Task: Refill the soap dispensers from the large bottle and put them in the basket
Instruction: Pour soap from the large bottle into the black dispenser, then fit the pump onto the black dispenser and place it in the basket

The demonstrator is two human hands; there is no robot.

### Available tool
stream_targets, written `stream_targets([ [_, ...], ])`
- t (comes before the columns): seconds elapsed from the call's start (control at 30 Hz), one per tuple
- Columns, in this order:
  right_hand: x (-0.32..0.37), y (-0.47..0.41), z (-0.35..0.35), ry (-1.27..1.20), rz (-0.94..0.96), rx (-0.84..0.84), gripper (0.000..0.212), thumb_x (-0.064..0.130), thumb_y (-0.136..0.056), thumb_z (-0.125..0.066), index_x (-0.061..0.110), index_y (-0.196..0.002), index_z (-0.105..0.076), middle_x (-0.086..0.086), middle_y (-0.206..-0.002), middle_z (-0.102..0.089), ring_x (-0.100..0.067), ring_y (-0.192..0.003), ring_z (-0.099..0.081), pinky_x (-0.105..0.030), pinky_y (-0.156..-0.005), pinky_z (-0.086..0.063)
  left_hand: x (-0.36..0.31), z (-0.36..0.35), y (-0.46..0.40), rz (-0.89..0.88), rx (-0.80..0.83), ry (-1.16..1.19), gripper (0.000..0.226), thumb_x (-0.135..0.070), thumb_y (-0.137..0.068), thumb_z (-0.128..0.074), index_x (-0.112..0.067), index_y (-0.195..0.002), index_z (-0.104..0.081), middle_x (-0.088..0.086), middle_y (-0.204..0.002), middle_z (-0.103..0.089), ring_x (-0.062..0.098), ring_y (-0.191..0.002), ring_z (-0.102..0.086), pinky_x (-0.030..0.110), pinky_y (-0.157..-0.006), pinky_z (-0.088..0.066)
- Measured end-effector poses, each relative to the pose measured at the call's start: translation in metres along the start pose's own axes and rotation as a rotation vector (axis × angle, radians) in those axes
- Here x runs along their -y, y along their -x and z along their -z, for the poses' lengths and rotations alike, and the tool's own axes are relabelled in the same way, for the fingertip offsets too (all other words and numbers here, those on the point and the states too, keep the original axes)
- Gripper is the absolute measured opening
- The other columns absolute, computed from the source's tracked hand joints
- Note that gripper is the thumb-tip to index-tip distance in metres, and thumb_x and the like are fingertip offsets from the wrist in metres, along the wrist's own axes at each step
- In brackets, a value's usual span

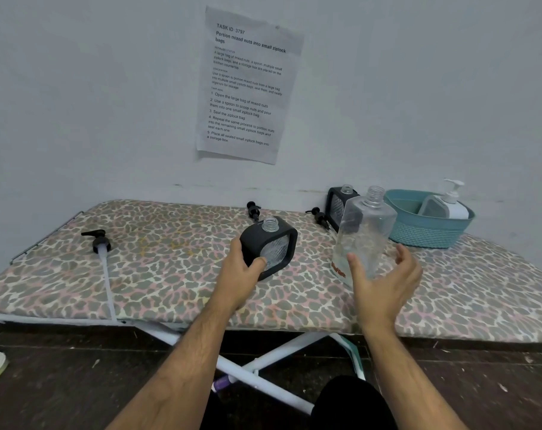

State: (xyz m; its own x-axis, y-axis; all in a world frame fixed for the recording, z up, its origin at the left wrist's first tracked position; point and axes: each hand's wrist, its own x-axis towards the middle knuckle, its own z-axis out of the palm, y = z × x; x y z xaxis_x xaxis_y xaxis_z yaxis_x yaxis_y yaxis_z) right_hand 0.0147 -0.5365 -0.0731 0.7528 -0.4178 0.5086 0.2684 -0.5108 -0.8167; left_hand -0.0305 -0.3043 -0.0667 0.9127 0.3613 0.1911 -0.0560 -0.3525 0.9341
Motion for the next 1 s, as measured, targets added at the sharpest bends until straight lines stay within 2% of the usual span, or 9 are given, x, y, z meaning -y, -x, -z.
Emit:
stream_targets([
  [0.1,0.012,0.018,-0.001,-0.103,0.247,-0.017,0.049,0.050,-0.082,-0.067,0.016,-0.111,-0.050,-0.004,-0.113,-0.046,-0.021,-0.106,-0.047,-0.040,-0.091,-0.046,0.000,0.001,-0.001,0.024,0.004,0.030,0.056,-0.017,-0.096,-0.057,-0.018,-0.141,-0.025,-0.001,-0.122,-0.054,0.004,-0.101,-0.057,0.020,-0.073,-0.049],
  [0.17,0.022,0.026,-0.007,-0.167,0.305,0.158,0.025,0.037,-0.087,-0.069,0.022,-0.099,-0.053,0.006,-0.100,-0.050,-0.011,-0.091,-0.050,-0.033,-0.080,-0.049,-0.001,0.001,-0.001,0.033,0.010,0.044,0.055,-0.015,-0.097,-0.056,-0.018,-0.142,-0.024,0.001,-0.123,-0.053,0.004,-0.101,-0.057,0.020,-0.074,-0.049],
  [0.23,0.031,0.031,-0.016,-0.218,0.299,0.364,0.018,0.023,-0.087,-0.072,0.026,-0.093,-0.056,0.012,-0.094,-0.054,-0.003,-0.086,-0.053,-0.029,-0.075,-0.052,-0.001,0.001,-0.001,0.034,0.005,0.064,0.051,-0.013,-0.097,-0.054,-0.020,-0.140,-0.028,-0.001,-0.122,-0.055,0.004,-0.103,-0.057,0.021,-0.077,-0.048],
  [0.33,0.041,0.030,-0.029,-0.257,0.175,0.533,0.021,0.020,-0.089,-0.071,0.027,-0.105,-0.060,0.012,-0.105,-0.061,-0.005,-0.098,-0.060,-0.023,-0.077,-0.053,-0.003,0.001,0.000,0.022,-0.022,0.092,0.048,-0.010,-0.096,-0.052,-0.030,-0.137,-0.037,-0.007,-0.123,-0.056,0.007,-0.111,-0.057,0.025,-0.087,-0.049],
  [0.47,0.047,0.017,-0.048,-0.289,-0.033,0.764,0.057,0.017,-0.090,-0.069,0.024,-0.141,-0.044,0.006,-0.139,-0.050,-0.010,-0.126,-0.050,-0.030,-0.101,-0.047,-0.003,0.002,0.000,0.015,-0.005,0.086,0.057,-0.013,-0.096,-0.046,-0.036,-0.148,-0.034,-0.005,-0.138,-0.051,0.012,-0.123,-0.052,0.038,-0.103,-0.047],
  [0.57,0.044,0.012,-0.059,-0.398,-0.157,0.930,0.072,0.008,-0.092,-0.066,0.025,-0.152,-0.030,0.001,-0.146,-0.047,-0.012,-0.129,-0.049,-0.022,-0.094,-0.049,-0.002,0.002,-0.002,0.034,0.007,0.065,0.069,-0.026,-0.091,-0.044,-0.037,-0.155,-0.022,-0.004,-0.146,-0.047,0.015,-0.127,-0.050,0.044,-0.107,-0.045],
  [0.73,0.033,0.019,-0.069,-0.361,-0.147,0.902,0.062,0.008,-0.092,-0.066,0.032,-0.143,-0.041,0.003,-0.132,-0.061,-0.021,-0.117,-0.062,-0.045,-0.099,-0.053,-0.002,0.002,-0.002,0.043,-0.002,0.085,0.067,-0.012,-0.099,-0.042,-0.030,-0.158,-0.017,-0.005,-0.151,-0.041,0.014,-0.128,-0.047,0.037,-0.106,-0.045],
  [0.87,0.036,0.021,-0.068,-0.353,-0.093,0.907,0.068,0.007,-0.091,-0.066,0.034,-0.146,-0.039,0.010,-0.130,-0.061,-0.012,-0.117,-0.062,-0.044,-0.099,-0.053,-0.002,0.003,-0.002,0.041,-0.027,0.111,0.068,-0.017,-0.095,-0.043,-0.027,-0.158,-0.020,-0.002,-0.151,-0.042,0.015,-0.131,-0.047,0.043,-0.109,-0.044],
  [1.0,0.036,0.022,-0.068,-0.333,-0.054,0.906,0.068,0.007,-0.092,-0.065,0.030,-0.149,-0.037,0.010,-0.135,-0.059,-0.005,-0.122,-0.056,-0.036,-0.107,-0.047,-0.008,0.006,0.001,0.036,-0.161,0.249,0.053,-0.014,-0.103,-0.042,-0.015,-0.154,-0.029,-0.001,-0.152,-0.041,0.007,-0.135,-0.040,0.019,-0.104,-0.037],
])
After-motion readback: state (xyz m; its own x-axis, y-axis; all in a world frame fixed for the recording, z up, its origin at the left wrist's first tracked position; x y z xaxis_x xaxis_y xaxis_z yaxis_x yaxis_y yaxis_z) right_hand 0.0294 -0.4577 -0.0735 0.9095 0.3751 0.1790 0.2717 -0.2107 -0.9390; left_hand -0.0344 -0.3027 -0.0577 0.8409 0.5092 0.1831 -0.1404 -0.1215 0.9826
